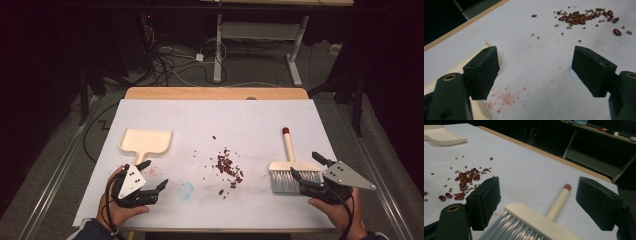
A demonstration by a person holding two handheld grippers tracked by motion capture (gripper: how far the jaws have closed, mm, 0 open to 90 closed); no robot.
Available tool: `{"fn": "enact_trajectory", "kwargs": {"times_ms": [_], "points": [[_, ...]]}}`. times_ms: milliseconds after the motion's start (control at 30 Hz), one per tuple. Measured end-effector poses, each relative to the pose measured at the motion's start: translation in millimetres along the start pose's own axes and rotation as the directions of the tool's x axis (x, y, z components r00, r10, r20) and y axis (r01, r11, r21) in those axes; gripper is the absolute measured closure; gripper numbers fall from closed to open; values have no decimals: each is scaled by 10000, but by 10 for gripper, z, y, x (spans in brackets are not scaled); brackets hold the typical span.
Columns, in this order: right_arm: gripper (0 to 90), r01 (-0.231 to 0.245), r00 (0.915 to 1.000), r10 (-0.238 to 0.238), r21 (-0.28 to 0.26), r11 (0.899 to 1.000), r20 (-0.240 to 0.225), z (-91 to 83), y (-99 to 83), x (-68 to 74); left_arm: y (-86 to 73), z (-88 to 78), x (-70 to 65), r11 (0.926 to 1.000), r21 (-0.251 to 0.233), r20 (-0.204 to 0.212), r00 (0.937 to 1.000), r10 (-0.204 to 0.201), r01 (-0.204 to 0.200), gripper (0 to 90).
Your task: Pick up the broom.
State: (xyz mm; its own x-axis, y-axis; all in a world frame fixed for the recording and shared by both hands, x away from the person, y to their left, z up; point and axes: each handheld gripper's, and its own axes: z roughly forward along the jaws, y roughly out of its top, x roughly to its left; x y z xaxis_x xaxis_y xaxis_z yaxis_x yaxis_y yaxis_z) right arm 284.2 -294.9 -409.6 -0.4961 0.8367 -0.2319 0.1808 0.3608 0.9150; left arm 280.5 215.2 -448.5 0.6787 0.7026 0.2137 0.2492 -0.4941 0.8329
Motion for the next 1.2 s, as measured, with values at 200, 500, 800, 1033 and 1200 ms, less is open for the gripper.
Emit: {"fn": "enact_trajectory", "kwargs": {"times_ms": [200, 500, 800, 1033, 1200], "points": [[203, 174, 9998, -174, 270, 9995, -6, 26, -27, 35, 6, 39, -23, 9999, 96, 199, 9998, 95, -97, 215], [226, 224, 9996, -202, 1073, 9940, -211, 142, 47, 39, -12, 56, -52, 9992, 346, 228, 9996, 170, -177, 215], [296, -1578, 9875, 1455, 3520, 9226, 611, 618, 265, -414, -15, 96, -55, 9983, 534, 295, 9993, 233, -249, 215], [343, -2465, 9687, 2195, 5576, 7927, 1162, 1283, 126, -634, -27, 101, -63, 9968, 719, 329, 9989, 326, -349, 215], [378, -2482, 9666, 2298, 6412, 7261, 1139, 1539, -18, -597, -39, 107, -77, 9955, 848, 354, 9986, 403, -431, 215]]}}
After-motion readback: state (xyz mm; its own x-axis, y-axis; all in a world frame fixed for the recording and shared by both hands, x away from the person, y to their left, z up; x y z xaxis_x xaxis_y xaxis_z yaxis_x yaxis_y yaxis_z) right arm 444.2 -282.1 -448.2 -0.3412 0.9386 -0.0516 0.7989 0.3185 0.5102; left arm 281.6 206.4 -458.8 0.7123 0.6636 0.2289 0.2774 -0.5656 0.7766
